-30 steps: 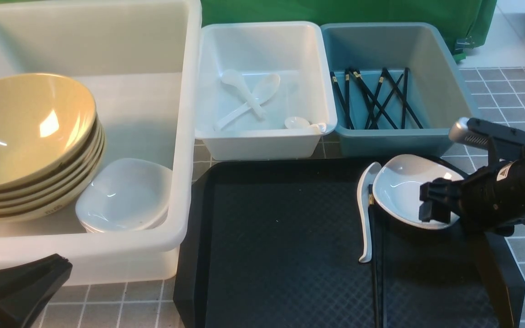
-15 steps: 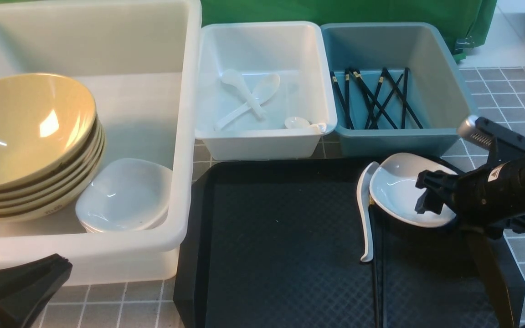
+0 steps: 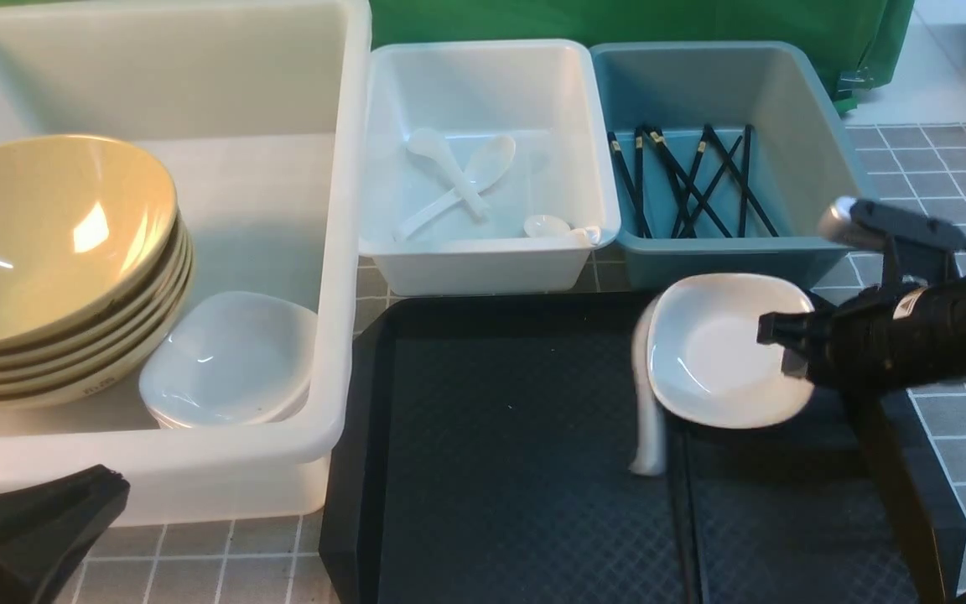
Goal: On grey table put chopsticks spoon bowls plates into blue grey white boxes.
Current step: 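Reach for and grasp the small white dish on the black tray, then place the white bowl into the white bin on top of the stacked bowls with the right gripper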
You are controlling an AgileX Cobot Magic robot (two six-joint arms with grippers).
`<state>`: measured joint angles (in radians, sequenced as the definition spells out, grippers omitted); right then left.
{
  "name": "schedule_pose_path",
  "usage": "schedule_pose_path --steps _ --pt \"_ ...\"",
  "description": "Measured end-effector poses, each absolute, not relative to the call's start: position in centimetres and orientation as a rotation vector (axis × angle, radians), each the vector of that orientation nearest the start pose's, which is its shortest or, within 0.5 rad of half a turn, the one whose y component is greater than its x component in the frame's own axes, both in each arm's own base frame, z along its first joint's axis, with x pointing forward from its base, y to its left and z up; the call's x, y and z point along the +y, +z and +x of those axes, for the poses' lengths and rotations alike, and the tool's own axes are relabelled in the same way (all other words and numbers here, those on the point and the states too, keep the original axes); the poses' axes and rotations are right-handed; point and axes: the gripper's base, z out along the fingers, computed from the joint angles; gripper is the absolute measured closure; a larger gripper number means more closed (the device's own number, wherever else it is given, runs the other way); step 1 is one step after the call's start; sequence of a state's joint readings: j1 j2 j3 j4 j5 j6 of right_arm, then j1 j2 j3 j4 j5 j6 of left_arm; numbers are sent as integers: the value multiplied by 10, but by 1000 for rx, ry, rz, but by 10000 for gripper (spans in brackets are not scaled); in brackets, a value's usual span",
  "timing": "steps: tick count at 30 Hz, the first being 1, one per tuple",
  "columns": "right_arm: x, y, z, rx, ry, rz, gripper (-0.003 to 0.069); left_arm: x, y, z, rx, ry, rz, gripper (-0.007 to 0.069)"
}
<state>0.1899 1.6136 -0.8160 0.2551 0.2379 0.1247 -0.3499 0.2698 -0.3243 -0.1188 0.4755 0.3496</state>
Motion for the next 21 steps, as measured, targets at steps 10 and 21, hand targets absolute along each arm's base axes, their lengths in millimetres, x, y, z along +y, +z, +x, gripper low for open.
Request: schedule_pose_path --steps 10,21 --pt "78 280 274 2373 303 -184 594 -5 278 55 1696 4 340 633" --pt "241 378 282 1965 446 -931 594 12 277 58 1652 77 74 633"
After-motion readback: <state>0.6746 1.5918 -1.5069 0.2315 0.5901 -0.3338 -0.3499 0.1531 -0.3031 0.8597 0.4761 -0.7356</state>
